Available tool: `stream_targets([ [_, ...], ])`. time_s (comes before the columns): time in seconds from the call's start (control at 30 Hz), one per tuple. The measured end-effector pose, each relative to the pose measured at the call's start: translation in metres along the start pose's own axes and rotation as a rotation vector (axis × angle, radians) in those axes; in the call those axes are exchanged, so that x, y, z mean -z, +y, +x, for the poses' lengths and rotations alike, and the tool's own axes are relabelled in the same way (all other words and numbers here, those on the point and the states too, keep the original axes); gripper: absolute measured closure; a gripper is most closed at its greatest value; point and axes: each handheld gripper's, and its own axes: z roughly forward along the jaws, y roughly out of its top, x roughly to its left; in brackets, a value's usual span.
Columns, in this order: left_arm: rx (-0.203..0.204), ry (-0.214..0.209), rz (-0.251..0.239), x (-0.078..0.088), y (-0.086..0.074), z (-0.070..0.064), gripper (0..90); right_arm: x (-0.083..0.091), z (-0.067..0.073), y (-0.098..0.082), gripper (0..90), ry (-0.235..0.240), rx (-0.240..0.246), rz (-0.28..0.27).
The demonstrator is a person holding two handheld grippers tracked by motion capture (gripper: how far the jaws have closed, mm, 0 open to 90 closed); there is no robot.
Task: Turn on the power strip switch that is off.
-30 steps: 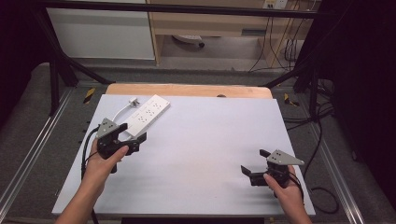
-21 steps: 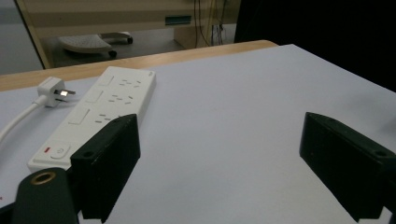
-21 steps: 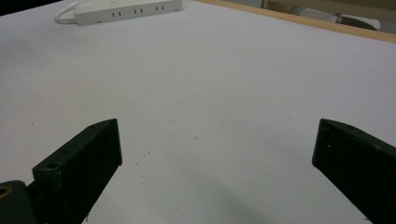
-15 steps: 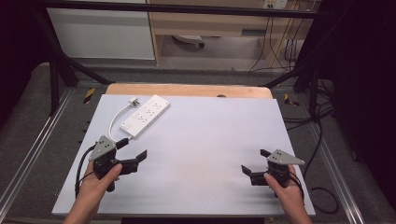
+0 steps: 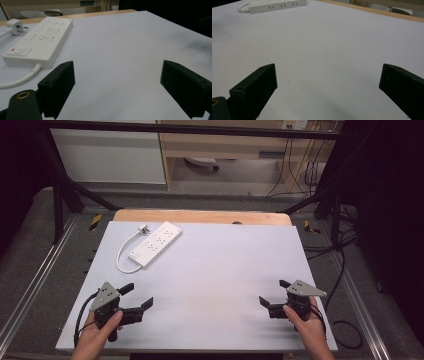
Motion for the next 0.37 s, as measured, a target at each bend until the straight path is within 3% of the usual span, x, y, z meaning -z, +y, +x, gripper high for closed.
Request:
stream_targets([
  [0.1,-0.017,0.006,0.022,-0.002,-0.009,0.001,12.4,0.000,-0.001,-0.001,2.0,-0.016,0.000,0.006],
  [0.23,-0.036,0.021,0.013,-0.004,-0.011,0.001,12.5,-0.002,-0.004,-0.004,2.5,-0.062,-0.016,0.041],
  [0.37,-0.044,0.030,0.010,-0.006,-0.011,0.003,12.5,-0.010,-0.010,-0.010,2.9,-0.139,-0.034,0.128],
])
